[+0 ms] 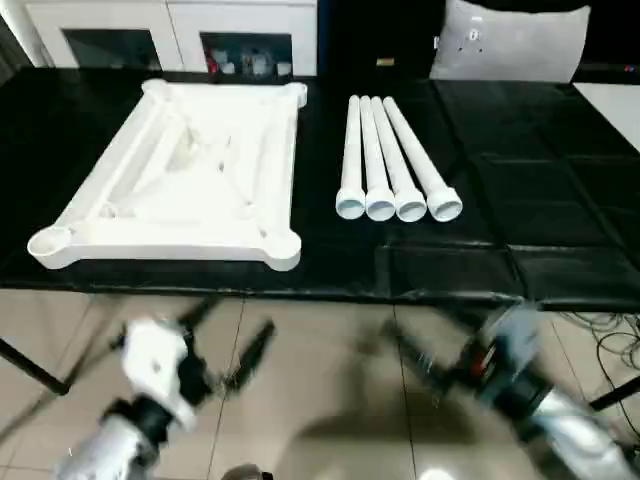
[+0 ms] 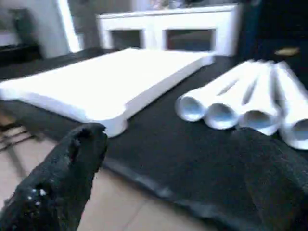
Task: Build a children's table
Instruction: Move to table
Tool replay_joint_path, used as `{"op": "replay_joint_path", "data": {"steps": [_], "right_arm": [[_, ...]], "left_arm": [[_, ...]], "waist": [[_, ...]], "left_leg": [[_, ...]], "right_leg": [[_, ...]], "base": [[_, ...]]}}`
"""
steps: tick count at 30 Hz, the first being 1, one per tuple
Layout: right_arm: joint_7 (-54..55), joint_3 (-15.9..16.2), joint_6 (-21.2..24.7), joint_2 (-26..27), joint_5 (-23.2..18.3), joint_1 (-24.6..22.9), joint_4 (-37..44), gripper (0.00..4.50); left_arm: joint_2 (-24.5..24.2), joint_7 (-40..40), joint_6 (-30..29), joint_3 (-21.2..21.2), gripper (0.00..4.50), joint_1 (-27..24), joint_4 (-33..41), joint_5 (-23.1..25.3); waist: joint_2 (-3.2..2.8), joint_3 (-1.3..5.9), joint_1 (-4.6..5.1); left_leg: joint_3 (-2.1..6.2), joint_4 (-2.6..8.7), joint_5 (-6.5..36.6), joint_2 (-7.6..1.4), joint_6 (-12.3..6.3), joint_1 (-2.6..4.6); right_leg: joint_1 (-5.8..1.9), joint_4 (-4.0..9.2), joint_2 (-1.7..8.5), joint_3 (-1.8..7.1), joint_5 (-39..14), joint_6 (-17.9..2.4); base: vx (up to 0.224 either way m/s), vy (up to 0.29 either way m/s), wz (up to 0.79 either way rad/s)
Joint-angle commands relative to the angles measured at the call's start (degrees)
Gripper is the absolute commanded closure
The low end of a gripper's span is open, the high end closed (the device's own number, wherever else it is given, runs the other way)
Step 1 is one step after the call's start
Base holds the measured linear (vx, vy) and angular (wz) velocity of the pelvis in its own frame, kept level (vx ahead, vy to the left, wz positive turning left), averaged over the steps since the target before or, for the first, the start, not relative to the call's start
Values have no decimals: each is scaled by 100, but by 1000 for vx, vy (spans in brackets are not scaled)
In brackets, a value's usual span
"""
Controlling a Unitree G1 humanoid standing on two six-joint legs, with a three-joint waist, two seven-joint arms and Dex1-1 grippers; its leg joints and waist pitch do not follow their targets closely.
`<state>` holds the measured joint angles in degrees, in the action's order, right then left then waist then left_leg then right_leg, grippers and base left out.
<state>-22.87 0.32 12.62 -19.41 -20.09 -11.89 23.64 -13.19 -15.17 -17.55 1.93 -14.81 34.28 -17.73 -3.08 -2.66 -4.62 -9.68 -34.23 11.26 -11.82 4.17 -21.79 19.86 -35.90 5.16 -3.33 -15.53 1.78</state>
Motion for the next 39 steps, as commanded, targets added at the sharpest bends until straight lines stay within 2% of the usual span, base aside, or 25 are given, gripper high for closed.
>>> {"op": "replay_joint_path", "data": {"steps": [1,4,5,6,7,13,15,17,19,23,24,25,26,28,29,30,31,32,33,34,35,36,37,38,39], "right_arm": [[407,-75,559,81,298,81,76,0],[815,-90,457,321,569,185,80,0],[1004,-113,197,476,642,254,27,0],[1095,-126,96,557,619,299,-26,0],[1202,-102,-14,646,627,366,-134,0],[1564,27,975,772,607,645,-434,0],[1565,130,1104,890,791,722,-355,0],[1608,168,1190,900,852,743,-296,0],[1744,217,1266,901,910,804,-310,0],[1928,177,1304,1117,823,837,-287,0],[1966,201,1351,1217,832,935,-313,0],[1955,241,1313,1230,926,972,-333,0],[1965,268,1217,1233,1012,977,-348,0],[1886,284,1295,1219,945,989,-373,0],[1865,281,1415,1219,886,997,-378,0],[1937,248,1552,1229,869,978,-379,0],[1937,248,1552,1229,869,978,-379,0],[1979,231,1563,1247,875,979,-403,0],[2043,208,1608,1302,863,982,-460,0],[2044,208,1609,1303,863,982,-462,0],[2022,189,1630,1307,862,970,-436,0],[2010,185,1639,1314,860,972,-431,0],[1980,184,1660,1308,874,976,-424,0],[1947,208,1733,1294,878,992,-442,0],[1905,266,1727,1251,931,995,-462,0]], "left_arm": [[4,397,-580,187,2,346,-133,-156],[-184,277,-610,129,2,726,-373,85],[-219,312,-646,127,2,881,-464,224],[-185,377,-681,152,2,971,-534,226],[-95,530,-747,166,2,1073,-663,321],[147,751,-768,-272,2,1392,-945,716],[207,1009,-809,-369,2,1458,-1093,858],[222,1095,-867,-389,2,1447,-1105,950],[260,1172,-876,-416,2,1341,-1142,1204],[177,1215,-943,-408,2,1143,-961,1349],[136,1180,-988,-316,2,1214,-983,1261],[96,1187,-1044,-309,2,1258,-954,1254],[82,1186,-1081,-312,2,1292,-937,1246],[104,1178,-1092,-309,2,1403,-1015,1214],[101,1162,-1080,-299,2,1452,-1075,1206],[96,1087,-1066,-355,2,1473,-1114,1290],[96,1087,-1066,-355,2,1473,-1114,1290],[96,1047,-1055,-385,2,1477,-1132,1329],[139,1070,-1086,-371,2,1459,-1142,1338],[140,1071,-1088,-370,2,1458,-1142,1338],[207,1085,-1159,-399,2,1404,-1058,1283],[230,1087,-1184,-408,2,1383,-1029,1258],[254,1107,-1243,-426,2,1358,-980,1233],[257,1112,-1282,-415,2,1350,-961,1205],[264,1122,-1294,-379,2,1353,-946,1171]], "waist": [[-8,205,25],[-54,249,15],[16,262,25],[-47,306,30],[-22,312,40],[-54,361,88],[137,336,90],[77,334,83],[218,327,99],[238,358,24],[259,357,-35],[131,375,-144],[166,361,-177],[36,474,-105],[-39,459,67],[-66,405,129],[-60,398,126],[15,367,71],[111,362,35],[281,327,-76],[184,321,-196],[89,264,-189],[-23,191,-5],[-179,193,181],[-237,234,167]], "left_leg": [[61,477,1209,-68,225,91],[74,450,938,-47,201,54],[56,444,912,-44,195,51],[71,424,797,-34,192,63],[73,421,712,-37,186,44],[81,380,471,-40,245,87],[43,399,632,-41,138,57],[52,407,645,-48,139,65],[20,403,630,-44,55,34],[-34,212,547,28,-829,-110],[20,74,515,31,-1143,-158],[164,-92,405,-25,-1381,-224],[227,-65,318,-82,-1498,-249],[101,151,-392,-4,-2080,98],[165,209,-1101,26,-2844,373],[154,299,-1552,-24,-3311,423],[182,337,-1670,-76,-3432,337],[112,382,-1355,-156,-3246,185],[19,303,-840,-72,-2874,97],[-21,-55,682,149,-1986,-29],[443,-283,1091,-172,-1271,-204],[575,-161,1350,-249,-960,-114],[571,308,2724,-215,-321,68],[482,841,4710,-123,818,108],[362,1213,5253,-37,1597,-64]], "right_leg": [[-67,484,153,218,-234,-652],[-75,473,157,224,33,-479],[-72,486,151,226,43,-432],[-71,443,159,226,178,-416],[-86,438,157,221,291,-404],[-95,378,116,214,1048,-470],[-103,404,140,239,728,-495],[-93,410,151,239,559,-490],[-110,432,185,269,328,-405],[-156,605,563,486,-25,-365],[-166,700,781,623,-90,-430],[-205,761,1086,783,-194,-560],[-194,766,1064,748,-305,-702],[9,427,391,352,195,-792],[333,86,-68,24,174,-602],[524,-227,-237,-153,-240,-231],[511,-320,-213,-175,-260,-39],[464,-203,-17,-131,-210,210],[437,69,185,14,-137,193],[343,634,848,571,-758,-162],[-32,828,1597,900,-1415,-761],[30,858,1454,790,-1829,-916],[177,642,627,346,-2447,-864],[209,153,-30,-11,-1844,-389],[25,-309,-165,-216,-381,-340]], "base": [[0,0,0],[0,0,0],[0,0,0],[0,0,0],[0,0,0],[0,0,0],[0,0,0],[0,0,0],[0,0,0],[0,0,0],[-4,68,4],[-12,128,2],[-12,128,2],[-19,184,10],[-21,195,13],[-21,206,16],[-42,170,10],[-42,170,10],[-81,119,9],[-55,162,6],[-55,162,6],[-55,191,-11],[-129,156,-7],[-129,156,-7],[-135,148,1]]}}
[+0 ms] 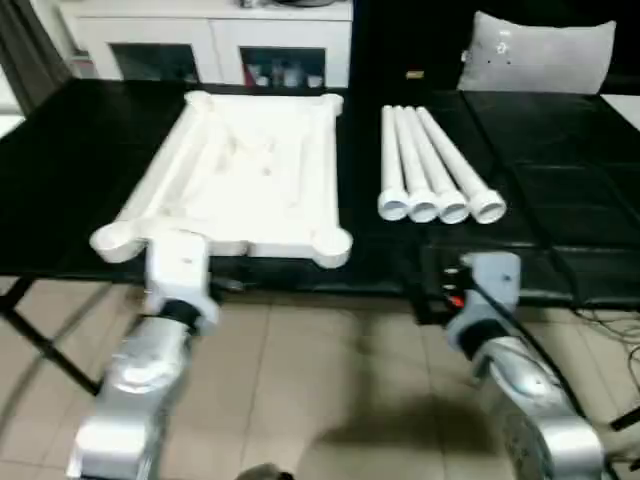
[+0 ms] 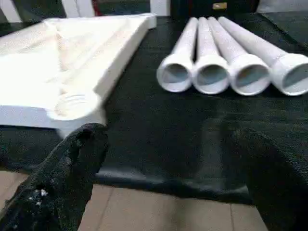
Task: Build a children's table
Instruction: Move to table
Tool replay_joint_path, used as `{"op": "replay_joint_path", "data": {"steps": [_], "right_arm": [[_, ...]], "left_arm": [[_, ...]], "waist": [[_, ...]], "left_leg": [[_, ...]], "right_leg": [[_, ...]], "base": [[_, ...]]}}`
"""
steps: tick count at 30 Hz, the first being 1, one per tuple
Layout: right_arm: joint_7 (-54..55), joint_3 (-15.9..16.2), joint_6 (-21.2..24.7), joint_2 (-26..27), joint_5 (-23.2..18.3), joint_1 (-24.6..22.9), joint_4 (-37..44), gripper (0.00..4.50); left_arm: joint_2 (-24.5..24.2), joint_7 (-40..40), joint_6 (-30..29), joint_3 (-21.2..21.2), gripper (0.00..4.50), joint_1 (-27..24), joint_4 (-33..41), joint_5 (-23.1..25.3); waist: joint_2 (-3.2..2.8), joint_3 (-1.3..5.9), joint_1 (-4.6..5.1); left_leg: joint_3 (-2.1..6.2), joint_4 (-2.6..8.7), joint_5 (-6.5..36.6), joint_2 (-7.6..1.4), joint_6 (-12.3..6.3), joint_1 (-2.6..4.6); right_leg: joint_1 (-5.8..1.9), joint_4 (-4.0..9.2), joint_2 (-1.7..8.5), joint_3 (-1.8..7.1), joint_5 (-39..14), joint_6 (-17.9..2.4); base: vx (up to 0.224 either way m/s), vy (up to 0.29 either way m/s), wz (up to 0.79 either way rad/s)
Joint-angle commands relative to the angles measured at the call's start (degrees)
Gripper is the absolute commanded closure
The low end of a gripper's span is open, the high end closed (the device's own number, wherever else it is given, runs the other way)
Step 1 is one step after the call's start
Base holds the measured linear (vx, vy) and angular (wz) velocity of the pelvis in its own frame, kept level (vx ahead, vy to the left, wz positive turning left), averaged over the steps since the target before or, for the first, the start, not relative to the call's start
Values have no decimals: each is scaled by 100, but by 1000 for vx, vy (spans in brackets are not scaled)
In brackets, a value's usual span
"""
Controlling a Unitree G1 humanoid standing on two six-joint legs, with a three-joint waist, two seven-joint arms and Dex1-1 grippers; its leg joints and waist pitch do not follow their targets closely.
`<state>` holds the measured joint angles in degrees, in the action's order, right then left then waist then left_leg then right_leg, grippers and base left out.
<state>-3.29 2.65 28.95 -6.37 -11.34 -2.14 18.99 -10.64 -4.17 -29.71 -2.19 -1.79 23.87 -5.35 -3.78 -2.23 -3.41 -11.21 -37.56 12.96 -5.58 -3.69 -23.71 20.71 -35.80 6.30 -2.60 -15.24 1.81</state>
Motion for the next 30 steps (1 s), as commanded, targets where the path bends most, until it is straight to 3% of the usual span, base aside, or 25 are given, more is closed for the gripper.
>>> {"op": "replay_joint_path", "data": {"steps": [1,3,4,5,6,7,8,9,10,11,12,13,14,15,16,17,18,19,20,22,23,25,27,28,30], "right_arm": [[-77,74,77,-80,94,22,-9,0],[-112,139,156,-76,45,40,-29,0],[-125,154,169,-67,37,53,-34,0],[-129,157,174,-62,33,58,-35,0],[-137,162,193,-41,12,76,-38,0],[-176,166,221,-5,-27,146,-45,0],[-193,177,204,-10,-17,163,-53,0],[-245,216,139,-31,27,209,-80,0],[-265,232,109,-41,40,222,-95,0],[-303,222,114,-22,-18,223,-108,0],[-320,224,108,-46,-25,221,-102,0],[-320,223,118,-66,-23,229,-89,0],[-321,216,131,-75,-29,240,-86,0],[-301,199,150,-89,-18,258,-87,0],[-295,182,164,-102,-17,279,-100,0],[-290,178,152,-131,20,307,-130,0],[-305,168,141,-143,74,325,-151,0],[-313,165,131,-160,122,327,-157,0],[-329,140,147,-174,110,331,-158,0],[-255,51,93,-202,165,382,-231,0],[-229,30,56,-230,209,409,-258,0],[-241,37,29,-273,244,446,-282,0],[-294,36,100,-275,164,480,-260,0],[-294,36,100,-275,164,480,-260,0],[-540,80,197,-325,13,502,-145,0]], "left_arm": [[14,24,-77,61,2,55,100,-89],[54,17,-115,171,2,83,106,-135],[64,3,-114,200,2,92,107,-129],[64,-2,-113,208,2,95,107,-130],[67,-31,-72,218,2,99,110,-146],[58,-61,8,208,2,127,130,-122],[60,-71,31,203,2,133,133,-130],[62,-95,88,186,2,152,141,-148],[64,-101,102,182,2,161,139,-156],[71,-88,94,178,2,177,128,-149],[70,-112,94,159,2,223,91,-140],[70,-124,88,153,2,247,80,-127],[74,-126,79,152,2,266,73,-121],[83,-128,66,156,2,289,73,-129],[91,-129,57,159,2,309,70,-131],[98,-130,57,161,2,331,48,-129],[98,-129,65,159,2,344,31,-129],[101,-128,78,153,2,345,21,-125],[108,-129,91,140,2,344,10,-116],[123,-141,135,108,2,341,-45,-97],[132,-138,144,97,2,340,-54,-93],[159,-103,144,111,2,339,-70,-86],[200,-34,129,145,2,334,-81,-70],[200,-34,129,145,2,334,-81,-70],[248,35,111,176,2,278,-15,-79]], "waist": [[-116,213,35],[70,290,35],[435,320,40],[377,117,102],[254,-18,184],[-6,-96,298],[-91,-141,552],[-161,-289,395],[-236,-123,189],[-219,-11,238],[312,314,337],[268,232,339],[375,172,315],[254,62,255],[133,-180,382],[-145,-170,629],[-301,-262,621],[-262,-156,635],[-223,-77,662],[19,-50,731],[169,-63,550],[361,97,325],[357,94,176],[176,192,135],[-39,309,338]], "left_leg": [[421,1607,4887,-637,2496,158],[205,1534,4036,-565,2737,209],[609,232,2229,-469,1971,587],[1011,-479,197,-375,943,363],[1173,-723,21,-433,997,282],[1532,-642,2060,-508,1560,646],[1628,247,4379,-631,1882,379],[1565,1590,7203,-393,2353,-606],[1282,1507,6422,-164,2159,-340],[1266,1422,5736,-135,2176,-209],[1273,743,3275,-160,2138,151],[1317,-63,2047,-271,1670,284],[1066,-456,-63,-224,946,-20],[1055,-543,-238,-328,883,7],[1084,-641,369,-433,997,139],[1254,20,3025,-539,1391,319],[1418,719,5469,-625,1627,461],[1664,1312,6944,-738,1453,240],[1666,1131,6254,-696,894,626],[1598,1010,4909,-511,485,591],[1125,561,3053,-242,339,217],[820,-172,530,-235,-80,-42],[745,-19,-265,-223,-259,-181],[677,272,-862,-244,-368,-112],[1131,630,-1127,-685,-1184,667]], "right_leg": [[-70,-321,-278,-382,3,-369],[-94,-113,104,-235,-714,-656],[293,575,1055,241,-2388,-687],[158,1063,1393,364,-3262,-944],[75,1079,1450,136,-3799,-1112],[192,857,907,-445,-3781,-734],[53,333,378,-691,-3098,-364],[-629,-967,-192,-554,-1057,-340],[-593,-866,-365,-549,-462,-468],[-625,-698,-283,-457,-574,-602],[-450,56,479,61,-1926,-699],[-336,605,1194,260,-2548,-1015],[-633,951,1264,195,-2838,-1108],[-619,1029,1318,82,-3282,-1216],[-539,1143,1193,-362,-4441,-1189],[-591,679,519,-781,-4402,-680],[-353,196,10,-696,-3468,-453],[-781,-614,-199,-436,-1412,-358],[-504,-465,-191,-228,-914,-257],[-574,86,37,25,-1411,-102],[-857,766,548,357,-2851,-246],[-1147,1123,902,695,-3935,-632],[-1129,991,530,473,-2635,-1110],[-1128,829,156,162,-1562,-1255],[-554,171,-425,-264,-488,-737]], "base": [[-106,105,11],[-97,72,14],[-82,31,11],[-82,31,11],[-75,87,-22],[-76,166,-31],[-76,166,-31],[-105,162,-9],[-106,57,-5],[-106,57,-5],[-59,-18,-7],[-61,-17,-22],[-61,-17,-22],[-50,16,-33],[-29,53,-33],[-29,53,-33],[-47,81,-3],[-58,66,5],[-58,66,5],[0,0,0],[0,0,0],[68,-56,-6],[143,-59,1],[166,-16,1],[166,7,1]]}}
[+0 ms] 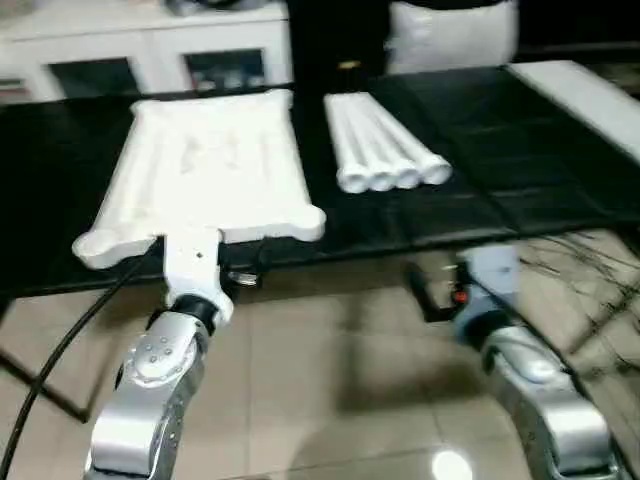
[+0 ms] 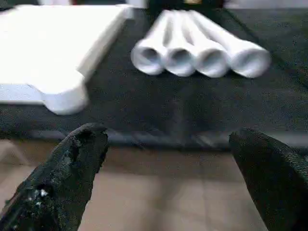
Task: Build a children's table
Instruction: Move to table
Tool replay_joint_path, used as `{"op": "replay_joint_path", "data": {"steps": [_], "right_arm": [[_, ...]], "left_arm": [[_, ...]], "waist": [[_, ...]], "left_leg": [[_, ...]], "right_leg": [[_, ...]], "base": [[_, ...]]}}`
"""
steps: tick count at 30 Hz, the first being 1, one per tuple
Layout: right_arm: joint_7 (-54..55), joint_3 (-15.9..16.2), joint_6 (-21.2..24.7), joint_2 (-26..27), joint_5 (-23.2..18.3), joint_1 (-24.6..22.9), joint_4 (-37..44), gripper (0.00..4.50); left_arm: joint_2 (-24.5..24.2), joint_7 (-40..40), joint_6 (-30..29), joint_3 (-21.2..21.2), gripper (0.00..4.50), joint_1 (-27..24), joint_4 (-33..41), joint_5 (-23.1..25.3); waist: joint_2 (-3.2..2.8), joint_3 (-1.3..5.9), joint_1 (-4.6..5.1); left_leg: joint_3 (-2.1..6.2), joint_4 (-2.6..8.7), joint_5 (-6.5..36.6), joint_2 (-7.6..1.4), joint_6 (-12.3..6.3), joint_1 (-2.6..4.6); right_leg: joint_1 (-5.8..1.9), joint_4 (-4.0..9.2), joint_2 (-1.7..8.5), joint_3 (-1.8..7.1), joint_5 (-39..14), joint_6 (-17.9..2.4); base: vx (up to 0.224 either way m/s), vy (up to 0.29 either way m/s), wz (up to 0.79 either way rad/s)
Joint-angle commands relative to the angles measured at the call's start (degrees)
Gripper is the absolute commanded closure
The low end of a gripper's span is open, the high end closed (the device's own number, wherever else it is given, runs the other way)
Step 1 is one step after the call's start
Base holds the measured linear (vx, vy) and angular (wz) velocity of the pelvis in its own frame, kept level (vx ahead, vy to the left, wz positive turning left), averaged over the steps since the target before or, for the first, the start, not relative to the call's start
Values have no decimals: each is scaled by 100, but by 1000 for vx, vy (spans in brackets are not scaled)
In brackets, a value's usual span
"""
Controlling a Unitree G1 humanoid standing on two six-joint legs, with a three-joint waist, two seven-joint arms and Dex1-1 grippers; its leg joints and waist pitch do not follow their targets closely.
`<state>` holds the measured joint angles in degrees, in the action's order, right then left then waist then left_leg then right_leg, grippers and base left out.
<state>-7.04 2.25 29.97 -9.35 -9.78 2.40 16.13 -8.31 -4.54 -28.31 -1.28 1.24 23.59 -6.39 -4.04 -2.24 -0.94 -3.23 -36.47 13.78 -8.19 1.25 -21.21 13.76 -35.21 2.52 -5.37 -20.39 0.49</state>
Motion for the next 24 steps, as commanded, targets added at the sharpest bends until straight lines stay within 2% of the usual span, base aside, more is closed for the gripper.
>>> {"op": "replay_joint_path", "data": {"steps": [1,2,3,4,5,6,7,8,9,10,11,12,13,14,15,16,17,18,19,20,21,22,23,24], "right_arm": [[-216,134,98,-48,-155,54,157,0],[-377,266,88,-172,-105,80,177,0],[-492,333,104,-228,-124,96,177,0],[-544,379,108,-260,-108,113,164,0],[-597,425,115,-288,-93,133,146,0],[-685,511,77,-325,-47,169,111,0],[-718,550,51,-336,-23,189,95,0],[-772,600,19,-348,4,228,72,0],[-765,598,18,-340,7,234,68,0],[-738,590,16,-312,15,250,56,0],[-655,527,27,-236,-43,240,51,0],[-652,525,27,-232,-46,236,51,0],[-632,511,27,-212,-63,217,57,0],[-617,502,28,-199,-78,192,67,0],[-575,479,3,-174,-77,147,80,0],[-565,472,-1,-166,-80,139,81,0],[-520,441,-17,-130,-92,105,88,0],[-453,397,-35,-91,-92,82,88,0],[-414,366,-50,-54,-78,67,88,0],[-406,362,-53,-39,-71,61,94,0],[-392,354,-62,-3,-51,50,106,0],[-387,354,-68,23,-39,38,120,0],[-380,354,-84,57,-19,20,129,0],[-362,360,-98,68,-19,7,135,0]], "left_arm": [[24,81,-34,89,2,-33,29,24],[37,115,-25,110,2,-73,67,41],[44,130,-18,127,2,-88,79,44],[44,135,-3,141,2,-99,82,53],[44,138,15,156,2,-108,83,63],[29,140,32,196,2,-120,97,61],[18,146,33,231,2,-126,112,57],[1,162,22,291,2,-127,135,44],[-8,157,20,305,2,-124,134,39],[-37,139,17,345,2,-111,131,21],[-87,82,25,413,2,-94,104,15],[-90,77,26,416,2,-94,102,14],[-107,52,33,432,2,-88,86,5],[-125,25,39,440,2,-82,71,-4],[-135,0,54,423,2,-66,41,7],[-135,-6,56,419,2,-64,37,7],[-136,-35,63,402,2,-53,23,7],[-120,-56,57,372,2,-31,17,0],[-112,-69,53,347,2,-21,17,-19],[-109,-83,55,336,2,-19,18,-36],[-123,-120,50,292,2,-4,-2,-46],[-139,-166,59,250,2,16,-32,-53],[-159,-235,68,203,2,44,-61,-55],[-172,-283,76,176,2,64,-83,-55]], "waist": [[-111,460,233],[-14,486,216],[116,467,172],[151,421,157],[327,306,-4],[642,309,-5],[724,306,-221],[670,265,-286],[674,261,-274],[520,167,-338],[159,284,-323],[230,171,-259],[-18,206,-111],[61,262,-58],[-3,264,-125],[38,206,-134],[11,179,-165],[78,145,-148],[286,148,-136],[377,161,-192],[550,157,-379],[472,196,-435],[469,178,-425],[406,157,-426]], "left_leg": [[865,432,-1963,-902,-2841,1155],[992,374,-3541,-995,-3413,1132],[794,328,-4172,-934,-3283,1020],[638,423,-4073,-829,-3174,850],[587,383,-2662,56,-2765,317],[315,144,-1356,543,-2229,10],[42,-440,344,498,-1479,-504],[14,-498,357,308,-664,-400],[-2,-456,282,250,-433,-438],[6,-180,291,67,-303,-287],[25,201,377,-238,-158,146],[65,470,606,-407,-120,335],[413,808,1450,-709,-506,601],[592,805,1563,-870,-804,876],[643,701,966,-762,-1584,908],[550,720,754,-697,-1775,779],[428,769,668,-607,-1857,695],[187,843,1050,-401,-1745,543],[51,773,1478,-190,-1441,453],[-77,694,1731,-48,-1225,342],[-149,-181,878,108,-746,55],[-98,-270,555,62,-628,-62],[-58,-247,279,23,-470,-159],[-46,-159,159,-21,-440,-188]], "right_leg": [[893,-482,86,103,-304,-139],[1120,-705,200,210,-240,420],[1267,-722,307,363,256,755],[1223,-723,302,382,485,801],[890,-49,286,609,1125,633],[566,332,393,785,1520,797],[-40,591,1241,844,1406,1709],[96,638,1364,509,1513,1803],[35,626,1331,369,1487,1665],[33,806,1380,145,669,1125],[65,787,1048,248,-142,283],[174,708,696,99,-318,-42],[429,88,195,-27,-454,-338],[672,-178,196,74,-359,-316],[958,-533,187,194,18,62],[974,-568,181,210,172,160],[987,-583,167,186,335,211],[889,-353,175,178,696,80],[700,102,369,360,858,-37],[491,335,554,547,471,-28],[74,925,1309,1165,-3019,-507],[2,885,1349,1229,-3152,-712],[-9,811,1207,1142,-2709,-1132],[-18,777,1117,1026,-2394,-1334]], "base": [[240,-32,-2],[240,-32,-2],[143,-40,-5],[0,0,0],[0,0,0],[-56,-98,32],[67,-97,54],[67,-97,54],[85,-57,45],[77,-35,62],[77,-35,62],[74,37,46],[95,58,18],[95,58,18],[125,33,15],[94,21,7],[94,21,7],[59,-5,-1],[0,0,0],[0,0,0],[53,-73,-3],[86,-47,-1],[86,-47,-1],[97,-17,0]]}}
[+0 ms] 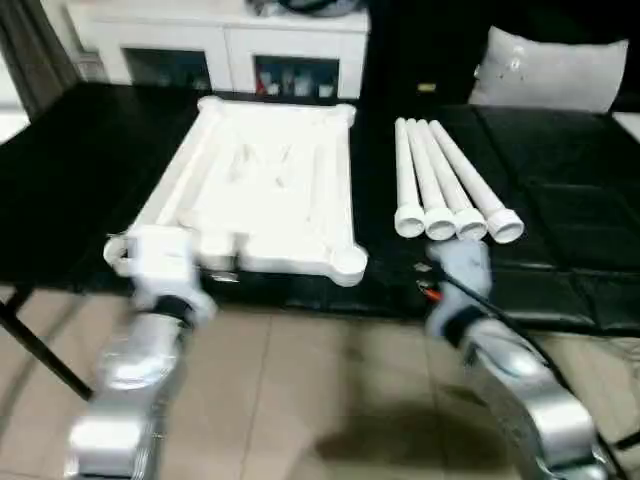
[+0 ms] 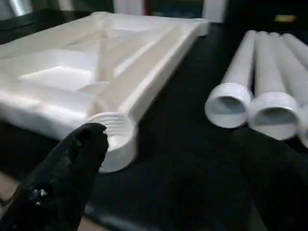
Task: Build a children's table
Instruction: Move to table
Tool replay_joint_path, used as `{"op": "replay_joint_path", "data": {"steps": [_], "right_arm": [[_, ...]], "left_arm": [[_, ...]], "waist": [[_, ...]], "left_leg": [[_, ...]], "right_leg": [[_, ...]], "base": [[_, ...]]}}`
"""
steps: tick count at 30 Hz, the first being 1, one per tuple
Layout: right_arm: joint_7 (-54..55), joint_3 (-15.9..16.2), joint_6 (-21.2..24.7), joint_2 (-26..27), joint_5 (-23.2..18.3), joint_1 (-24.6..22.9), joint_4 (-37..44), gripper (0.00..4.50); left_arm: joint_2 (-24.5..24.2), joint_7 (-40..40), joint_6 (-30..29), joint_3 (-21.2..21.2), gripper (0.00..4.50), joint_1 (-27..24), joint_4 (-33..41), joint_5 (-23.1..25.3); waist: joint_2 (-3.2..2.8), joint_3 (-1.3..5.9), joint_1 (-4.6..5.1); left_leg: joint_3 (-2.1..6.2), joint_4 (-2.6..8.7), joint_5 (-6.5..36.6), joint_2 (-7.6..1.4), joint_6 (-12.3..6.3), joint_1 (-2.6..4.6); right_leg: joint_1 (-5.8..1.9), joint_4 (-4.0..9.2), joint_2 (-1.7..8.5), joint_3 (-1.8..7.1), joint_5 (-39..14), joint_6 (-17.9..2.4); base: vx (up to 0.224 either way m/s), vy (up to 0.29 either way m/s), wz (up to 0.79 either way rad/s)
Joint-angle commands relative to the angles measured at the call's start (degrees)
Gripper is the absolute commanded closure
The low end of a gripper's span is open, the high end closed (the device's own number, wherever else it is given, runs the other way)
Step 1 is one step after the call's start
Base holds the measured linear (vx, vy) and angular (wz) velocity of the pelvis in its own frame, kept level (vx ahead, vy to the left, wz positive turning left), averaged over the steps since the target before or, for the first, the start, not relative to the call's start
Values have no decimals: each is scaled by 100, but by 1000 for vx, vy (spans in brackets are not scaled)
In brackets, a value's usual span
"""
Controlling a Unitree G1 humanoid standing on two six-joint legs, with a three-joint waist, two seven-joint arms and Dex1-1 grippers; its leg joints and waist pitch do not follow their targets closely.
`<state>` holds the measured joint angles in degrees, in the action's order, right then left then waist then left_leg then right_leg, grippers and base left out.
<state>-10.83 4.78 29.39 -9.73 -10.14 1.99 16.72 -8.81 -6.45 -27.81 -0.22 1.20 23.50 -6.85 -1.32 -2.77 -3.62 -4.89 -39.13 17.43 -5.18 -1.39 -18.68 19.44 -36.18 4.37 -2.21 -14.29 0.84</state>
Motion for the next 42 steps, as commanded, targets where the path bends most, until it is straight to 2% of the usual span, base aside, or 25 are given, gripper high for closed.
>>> {"op": "replay_joint_path", "data": {"steps": [1,3,6,7,9,11,13,14,16,18,19,20,22,25,26,28,31,32,33,34,35,37,39,40,42], "right_arm": [[74,78,-88,158,-2,39,60,0],[142,45,-135,200,-14,50,31,0],[172,31,-152,220,-7,79,4,0],[163,41,-152,218,-6,88,8,0],[50,89,-152,189,-30,135,42,0],[26,81,-159,169,-22,150,10,0],[-11,68,-158,131,9,182,-41,0],[-23,54,-145,119,14,208,-57,0],[-34,40,-139,122,23,224,-64,0],[-36,18,-84,122,6,237,-5,0],[-51,44,-69,90,8,211,37,0],[-61,65,-62,64,10,192,65,0],[-48,68,-80,24,37,141,63,0],[-10,19,-78,21,35,70,101,0],[-14,-4,-71,16,31,53,120,0],[-19,-6,-81,27,48,47,105,0],[-7,33,-93,48,71,66,74,0],[2,51,-99,49,73,74,59,0],[10,67,-104,52,77,79,48,0],[10,67,-104,52,77,79,48,0],[10,67,-104,52,77,79,48,0],[-1,103,-89,73,89,104,41,0],[-23,125,-94,80,96,124,20,0],[-27,131,-106,78,99,129,5,0],[-50,152,-143,47,125,141,-23,0]], "left_arm": [[-126,-125,32,41,2,104,-105,1],[-112,-138,33,27,2,124,-125,8],[-92,-143,33,18,2,119,-135,18],[-92,-148,30,9,2,107,-132,22],[-90,-168,31,-50,2,29,-108,22],[-84,-165,44,-47,2,13,-121,8],[-45,-150,50,-20,2,-47,-150,-34],[-23,-142,64,-10,2,-93,-173,-44],[-12,-137,76,-6,2,-119,-191,-51],[-36,-175,126,-38,2,-173,-229,-40],[-59,-216,150,-54,2,-163,-263,-29],[-74,-244,165,-64,2,-152,-286,-22],[-161,-370,191,-135,2,-102,-333,8],[-222,-448,203,-191,2,-87,-363,37],[-225,-451,196,-205,2,-66,-380,40],[-241,-476,213,-228,2,-37,-404,61],[-255,-502,243,-231,2,-52,-406,80],[-262,-510,257,-233,2,-60,-411,89],[-268,-516,264,-234,2,-68,-412,95],[-268,-516,264,-234,2,-68,-412,95],[-268,-516,264,-234,2,-68,-412,95],[-335,-541,270,-221,2,-70,-394,69],[-382,-566,285,-209,2,-69,-394,69],[-393,-574,296,-209,2,-71,-402,76],[-426,-636,309,-221,2,-102,-395,81]], "waist": [[5,217,-134],[-239,300,124],[-273,324,292],[-97,283,317],[168,354,42],[135,366,-84],[-73,399,-13],[-125,494,247],[-64,455,337],[41,400,261],[291,322,189],[350,247,-85],[306,299,-182],[35,125,-152],[-186,126,91],[-296,340,289],[-69,319,374],[127,263,153],[303,355,149],[203,342,-26],[190,314,-19],[-69,257,-25],[-288,272,200],[-318,391,353],[-206,370,367]], "left_leg": [[43,470,-507,-369,-196,-388],[240,905,253,-671,-424,150],[525,931,212,-823,-1307,560],[458,891,-5,-766,-1691,494],[-51,321,-792,-83,-1588,-464],[7,175,-844,-292,-934,-668],[40,609,-1453,-432,-680,-268],[467,654,-2355,-659,-1478,640],[882,715,-2690,-1170,-2651,958],[520,668,-2313,-865,-2476,698],[41,568,-963,-247,-1793,238],[-40,-2,3,-30,-1168,-186],[66,-213,-302,-175,-234,-458],[13,406,-487,-412,1,-273],[211,975,566,-725,19,-52],[696,1010,764,-1041,-723,685],[671,926,-44,-1025,-1994,648],[-40,460,22,-180,-1534,-8],[-83,131,-70,-24,-1361,-412],[38,-161,-286,-255,-766,-620],[62,-150,-418,-302,-472,-691],[-15,546,-569,-464,-168,-331],[362,973,649,-831,-331,102],[719,1001,770,-1045,-892,588],[802,879,-481,-1161,-2366,644]], "right_leg": [[-493,781,541,373,-2391,-1526],[-89,344,-42,-63,-1376,-1226],[222,50,-9,-151,-372,-1070],[191,119,112,-81,-77,-1027],[-818,571,572,487,560,-1424],[-967,646,721,550,93,-1861],[-682,376,129,76,303,-1642],[49,-20,-166,-203,289,-1108],[640,-417,99,-84,-614,-205],[655,-224,224,75,-1,-74],[84,310,316,343,131,-292],[-483,751,995,1028,-850,-1053],[-745,701,905,890,-1406,-1751],[-471,823,511,353,-1885,-1877],[-279,452,-110,-26,-1823,-1197],[228,-171,-80,-85,-671,-845],[409,-212,148,46,-143,-294],[-244,514,489,516,234,-954],[-746,621,697,773,109,-1121],[-887,750,1076,918,-315,-1524],[-868,709,975,788,-428,-1618],[-609,784,411,213,-1440,-1653],[-285,340,-119,-79,-1471,-1062],[94,-118,-114,-116,-839,-815],[476,-406,104,22,-416,-18]], "base": [[100,15,-1],[105,31,-1],[124,47,5],[106,14,7],[97,8,5],[79,-6,0],[124,-17,4],[159,-25,8],[124,-33,9],[70,-31,10],[50,-53,11],[50,-53,11],[53,-48,0],[40,9,-4],[68,60,-8],[121,61,3],[93,15,8],[80,-28,16],[107,-56,5],[106,-32,-14],[106,-32,-14],[81,-5,-2],[119,36,-1],[153,26,7],[128,16,6]]}}
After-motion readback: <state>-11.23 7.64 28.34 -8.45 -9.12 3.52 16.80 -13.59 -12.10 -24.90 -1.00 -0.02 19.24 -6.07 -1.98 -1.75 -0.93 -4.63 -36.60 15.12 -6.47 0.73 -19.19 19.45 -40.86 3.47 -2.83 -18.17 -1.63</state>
